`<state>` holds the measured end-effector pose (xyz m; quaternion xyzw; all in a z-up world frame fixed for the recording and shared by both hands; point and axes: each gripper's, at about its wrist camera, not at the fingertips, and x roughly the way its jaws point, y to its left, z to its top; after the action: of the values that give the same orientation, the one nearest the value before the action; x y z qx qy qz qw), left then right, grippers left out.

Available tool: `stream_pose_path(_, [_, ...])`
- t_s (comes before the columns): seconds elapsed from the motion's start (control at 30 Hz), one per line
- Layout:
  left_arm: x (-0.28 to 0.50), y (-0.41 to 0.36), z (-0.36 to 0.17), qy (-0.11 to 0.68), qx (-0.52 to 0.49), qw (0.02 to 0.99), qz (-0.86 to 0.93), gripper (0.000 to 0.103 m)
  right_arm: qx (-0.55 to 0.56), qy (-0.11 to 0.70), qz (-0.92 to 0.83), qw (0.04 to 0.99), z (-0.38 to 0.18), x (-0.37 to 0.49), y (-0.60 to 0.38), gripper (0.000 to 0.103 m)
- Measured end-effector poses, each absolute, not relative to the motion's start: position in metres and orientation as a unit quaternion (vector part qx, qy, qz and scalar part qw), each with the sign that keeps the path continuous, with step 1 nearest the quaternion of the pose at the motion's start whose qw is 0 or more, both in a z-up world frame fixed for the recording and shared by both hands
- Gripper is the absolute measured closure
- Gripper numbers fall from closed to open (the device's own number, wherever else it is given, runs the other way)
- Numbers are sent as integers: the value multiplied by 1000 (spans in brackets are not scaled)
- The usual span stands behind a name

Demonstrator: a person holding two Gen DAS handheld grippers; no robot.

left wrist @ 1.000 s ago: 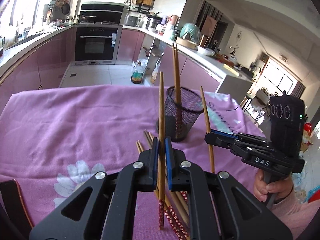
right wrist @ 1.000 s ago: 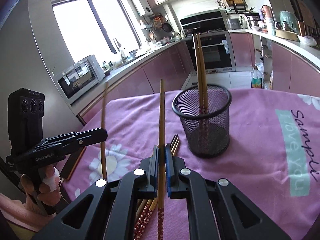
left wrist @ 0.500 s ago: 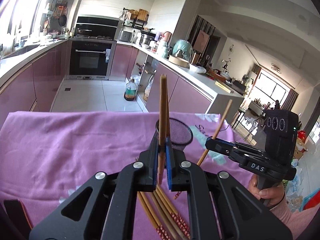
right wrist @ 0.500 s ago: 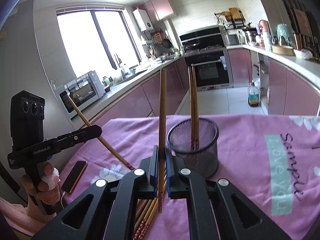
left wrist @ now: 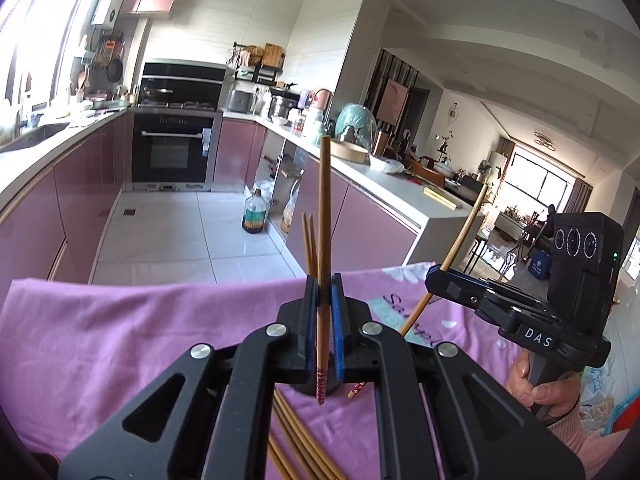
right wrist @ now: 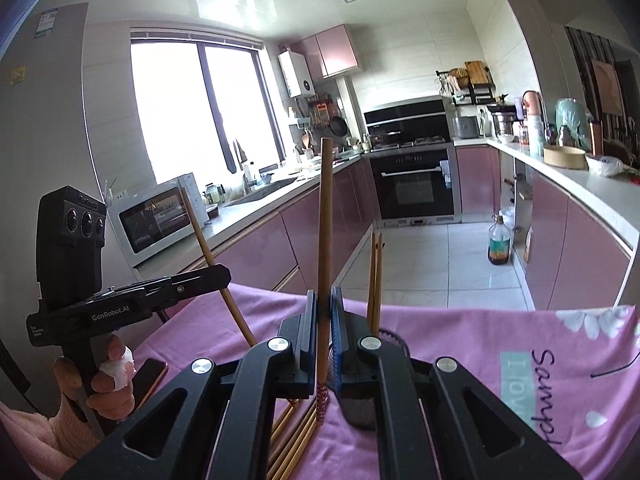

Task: Organize utensils
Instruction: 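Lift the chopstick upright and lower it into the black mesh cup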

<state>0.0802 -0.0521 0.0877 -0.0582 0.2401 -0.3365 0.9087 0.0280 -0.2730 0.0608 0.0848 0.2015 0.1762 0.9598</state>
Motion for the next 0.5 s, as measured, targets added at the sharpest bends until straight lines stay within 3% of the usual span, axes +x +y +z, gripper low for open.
stream_pose_path(0.5, [94,-96,119,215,-33,915,-339,96,75,170,158,970,82,41,-281,98])
